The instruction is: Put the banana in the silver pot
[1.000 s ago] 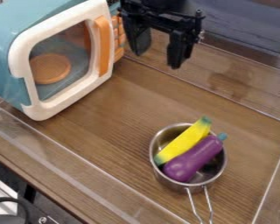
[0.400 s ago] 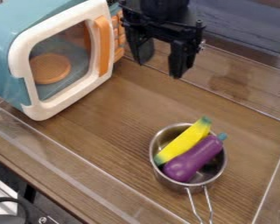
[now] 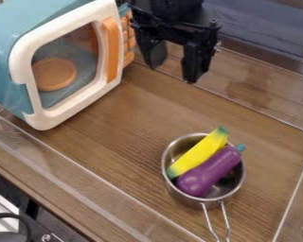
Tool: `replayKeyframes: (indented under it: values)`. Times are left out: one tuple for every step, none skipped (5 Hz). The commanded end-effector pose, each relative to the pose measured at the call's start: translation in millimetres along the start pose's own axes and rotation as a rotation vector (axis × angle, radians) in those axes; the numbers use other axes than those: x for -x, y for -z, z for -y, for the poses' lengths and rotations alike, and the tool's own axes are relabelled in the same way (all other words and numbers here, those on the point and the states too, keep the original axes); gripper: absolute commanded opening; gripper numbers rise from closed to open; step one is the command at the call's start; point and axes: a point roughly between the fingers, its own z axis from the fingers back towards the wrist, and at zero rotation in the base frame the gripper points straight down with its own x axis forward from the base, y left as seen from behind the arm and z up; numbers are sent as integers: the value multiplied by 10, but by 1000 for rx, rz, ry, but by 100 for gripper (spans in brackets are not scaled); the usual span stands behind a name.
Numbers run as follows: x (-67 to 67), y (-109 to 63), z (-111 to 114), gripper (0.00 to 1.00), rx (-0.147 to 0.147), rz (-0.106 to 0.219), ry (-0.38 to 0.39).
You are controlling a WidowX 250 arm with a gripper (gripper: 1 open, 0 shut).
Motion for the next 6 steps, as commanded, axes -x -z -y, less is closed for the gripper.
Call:
replayKeyframes:
  values:
    - [-20, -79, -19, 100, 6, 43, 2]
    - [-28, -65, -24, 100, 13, 49, 4]
    - [-32, -49, -29, 100, 21, 52, 6]
    - [-41, -32, -35, 100, 28, 56, 8]
    - [-96, -11, -51, 100, 31, 60, 5]
    - [-164, 0, -70, 100, 36, 69, -1]
